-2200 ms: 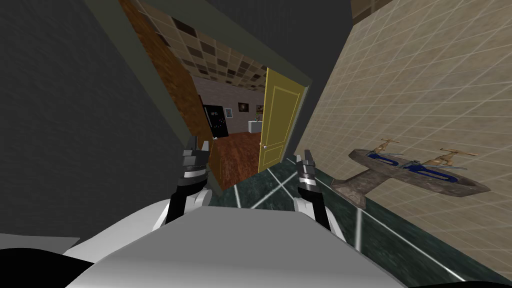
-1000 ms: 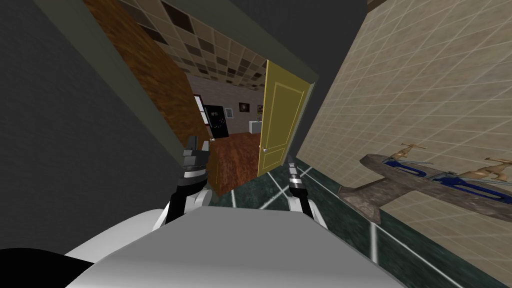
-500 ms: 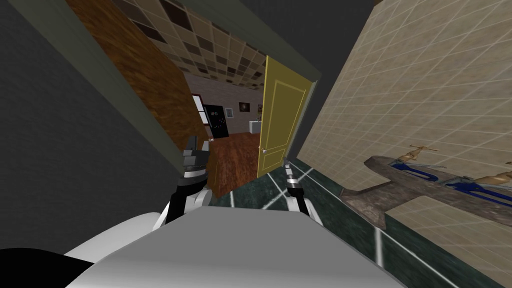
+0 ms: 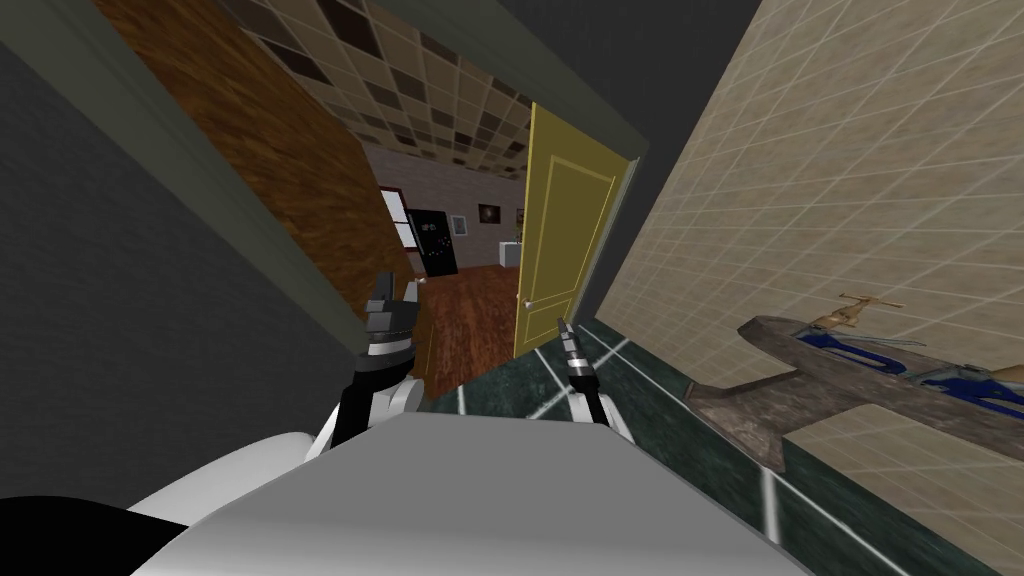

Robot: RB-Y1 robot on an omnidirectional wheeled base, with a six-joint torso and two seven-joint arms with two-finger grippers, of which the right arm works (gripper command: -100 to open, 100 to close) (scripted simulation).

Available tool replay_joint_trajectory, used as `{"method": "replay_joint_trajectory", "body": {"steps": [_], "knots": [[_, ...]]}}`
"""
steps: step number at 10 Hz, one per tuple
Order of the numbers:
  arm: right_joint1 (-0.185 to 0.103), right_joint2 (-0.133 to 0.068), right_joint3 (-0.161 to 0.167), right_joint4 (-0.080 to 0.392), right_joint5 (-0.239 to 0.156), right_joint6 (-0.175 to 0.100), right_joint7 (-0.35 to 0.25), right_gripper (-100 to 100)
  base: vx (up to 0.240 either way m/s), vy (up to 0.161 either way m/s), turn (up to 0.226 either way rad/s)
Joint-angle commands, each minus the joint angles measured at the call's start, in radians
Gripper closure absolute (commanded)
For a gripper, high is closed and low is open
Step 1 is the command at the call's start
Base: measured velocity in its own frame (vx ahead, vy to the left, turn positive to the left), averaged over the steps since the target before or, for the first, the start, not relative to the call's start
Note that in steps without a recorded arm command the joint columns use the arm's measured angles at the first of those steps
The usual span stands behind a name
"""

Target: Push the door open

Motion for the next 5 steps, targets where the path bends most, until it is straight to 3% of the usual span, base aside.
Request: {"method": "replay_joint_trajectory", "body": {"steps": [1, 4, 5], "knots": [[-0.018, -0.01, 0.002, 0.05, 0.011, -0.023, 0.045, -100, 0.069, -0.048, 0.026], [-0.032, -0.013, 0.005, 0.099, 0.02, -0.034, 0.075, -100, 0.055, -0.029, 0.013], [-0.046, -0.016, 0.009, 0.137, 0.029, -0.046, 0.106, -100, 0.051, -0.015, 0.015]]}}
